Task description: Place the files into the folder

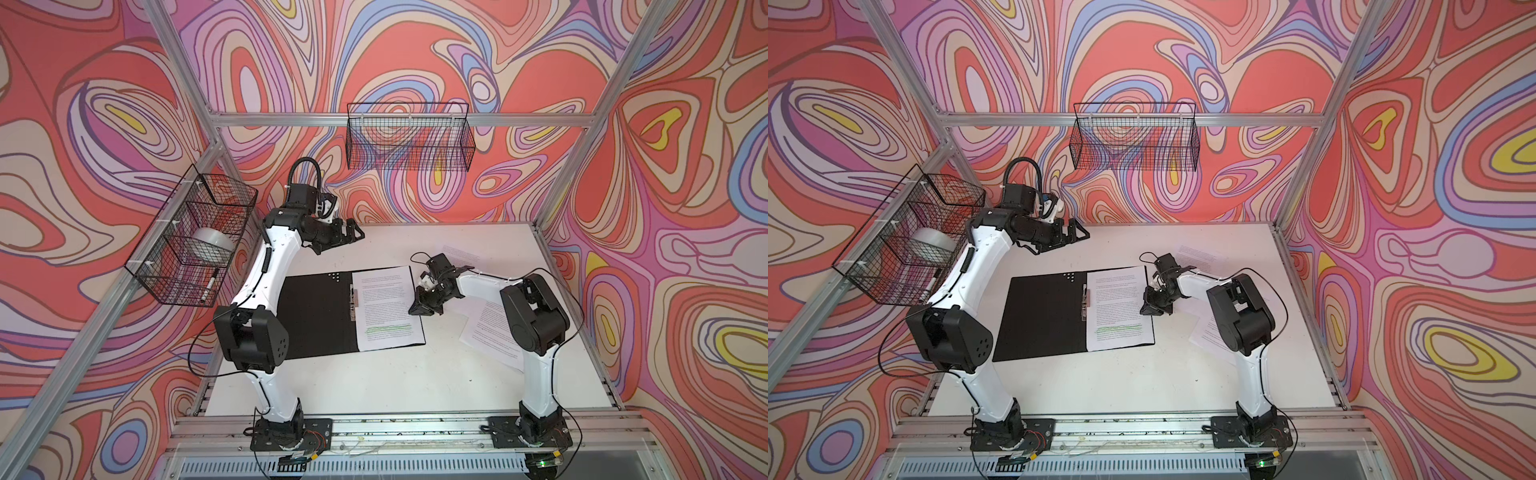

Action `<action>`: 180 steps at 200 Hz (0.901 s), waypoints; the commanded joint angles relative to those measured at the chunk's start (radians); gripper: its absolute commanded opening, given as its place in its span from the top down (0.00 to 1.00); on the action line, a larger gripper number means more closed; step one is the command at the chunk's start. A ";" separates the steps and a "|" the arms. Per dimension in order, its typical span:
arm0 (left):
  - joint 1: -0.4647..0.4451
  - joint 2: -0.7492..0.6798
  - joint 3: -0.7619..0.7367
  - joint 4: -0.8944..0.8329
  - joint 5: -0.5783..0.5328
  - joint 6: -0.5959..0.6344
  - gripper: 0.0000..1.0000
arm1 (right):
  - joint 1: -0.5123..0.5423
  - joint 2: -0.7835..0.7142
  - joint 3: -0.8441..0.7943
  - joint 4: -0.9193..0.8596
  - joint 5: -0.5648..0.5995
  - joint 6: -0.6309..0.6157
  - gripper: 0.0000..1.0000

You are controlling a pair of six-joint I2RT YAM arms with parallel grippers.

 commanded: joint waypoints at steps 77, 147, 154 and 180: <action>-0.020 -0.050 -0.001 0.005 -0.015 0.019 0.01 | 0.000 -0.147 0.028 -0.032 0.014 -0.017 0.85; -0.020 -0.065 0.031 -0.012 -0.026 0.033 0.00 | 0.064 -0.259 -0.039 -0.137 0.017 -0.065 0.87; -0.020 -0.069 0.030 -0.011 -0.026 0.032 0.00 | 0.078 -0.259 -0.047 -0.145 0.028 -0.072 0.87; -0.021 -0.080 0.002 0.003 -0.028 0.029 0.00 | 0.089 -0.259 -0.104 -0.114 0.097 -0.047 0.87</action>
